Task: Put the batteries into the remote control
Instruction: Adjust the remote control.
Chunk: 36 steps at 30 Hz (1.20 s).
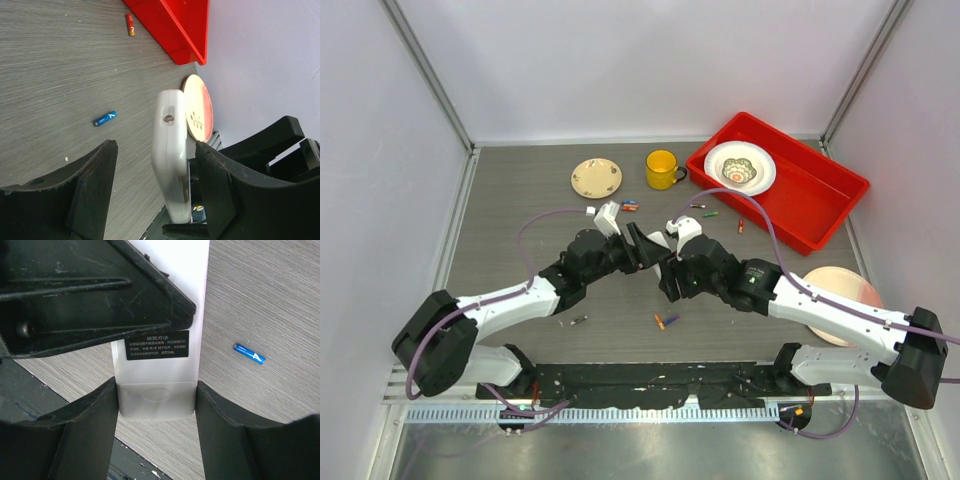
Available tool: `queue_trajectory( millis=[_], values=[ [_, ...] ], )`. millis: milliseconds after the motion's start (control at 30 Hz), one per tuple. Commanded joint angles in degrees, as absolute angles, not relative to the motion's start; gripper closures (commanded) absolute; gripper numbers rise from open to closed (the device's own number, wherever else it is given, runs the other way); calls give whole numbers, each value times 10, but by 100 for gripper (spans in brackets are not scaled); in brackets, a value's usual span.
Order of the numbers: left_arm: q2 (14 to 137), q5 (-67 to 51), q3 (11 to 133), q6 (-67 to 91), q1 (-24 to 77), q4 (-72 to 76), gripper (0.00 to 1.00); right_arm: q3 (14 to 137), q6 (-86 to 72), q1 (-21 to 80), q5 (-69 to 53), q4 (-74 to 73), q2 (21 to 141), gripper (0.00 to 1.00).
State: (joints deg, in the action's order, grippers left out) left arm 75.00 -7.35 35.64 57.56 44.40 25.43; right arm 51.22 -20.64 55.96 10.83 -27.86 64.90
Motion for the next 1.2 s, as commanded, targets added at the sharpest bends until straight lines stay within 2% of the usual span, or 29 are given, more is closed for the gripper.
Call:
queue_trajectory(
  millis=[0, 133, 267, 433, 533, 567, 633, 667, 700, 733, 767, 867, 967, 1167],
  values=[
    [758, -82, 357, 594, 452, 331, 35, 535, -201, 565, 120, -249, 652, 99],
    [767, -89, 359, 595, 454, 344, 43, 534, -200, 566, 118, -248, 654, 99],
    [774, -96, 352, 596, 457, 361, 56, 535, -198, 566, 120, -249, 654, 99],
    [780, -101, 338, 608, 458, 387, 60, 536, -196, 566, 123, -250, 652, 99],
    [782, -101, 333, 610, 459, 395, 77, 536, -196, 566, 124, -251, 652, 99],
    [783, -101, 332, 610, 459, 397, 88, 535, -196, 566, 124, -252, 652, 99],
    [782, -97, 330, 612, 459, 403, 100, 535, -196, 566, 126, -253, 651, 99],
    [782, -96, 328, 613, 459, 404, 100, 535, -197, 566, 127, -254, 650, 96],
    [782, -91, 323, 613, 459, 415, 100, 536, -199, 566, 128, -256, 648, 88],
    [779, -86, 321, 613, 459, 421, 100, 536, -201, 565, 127, -256, 647, 77],
    [777, -80, 317, 614, 459, 424, 100, 536, -204, 566, 125, -256, 642, 58],
    [766, -46, 308, 610, 458, 427, 100, 535, -211, 566, 113, -253, 633, 36],
    [750, -5, 300, 604, 448, 429, 100, 536, -220, 566, 94, -257, 618, 28],
    [718, 76, 290, 568, 441, 434, 100, 472, -284, 564, 110, -195, 563, 24]
  ],
)
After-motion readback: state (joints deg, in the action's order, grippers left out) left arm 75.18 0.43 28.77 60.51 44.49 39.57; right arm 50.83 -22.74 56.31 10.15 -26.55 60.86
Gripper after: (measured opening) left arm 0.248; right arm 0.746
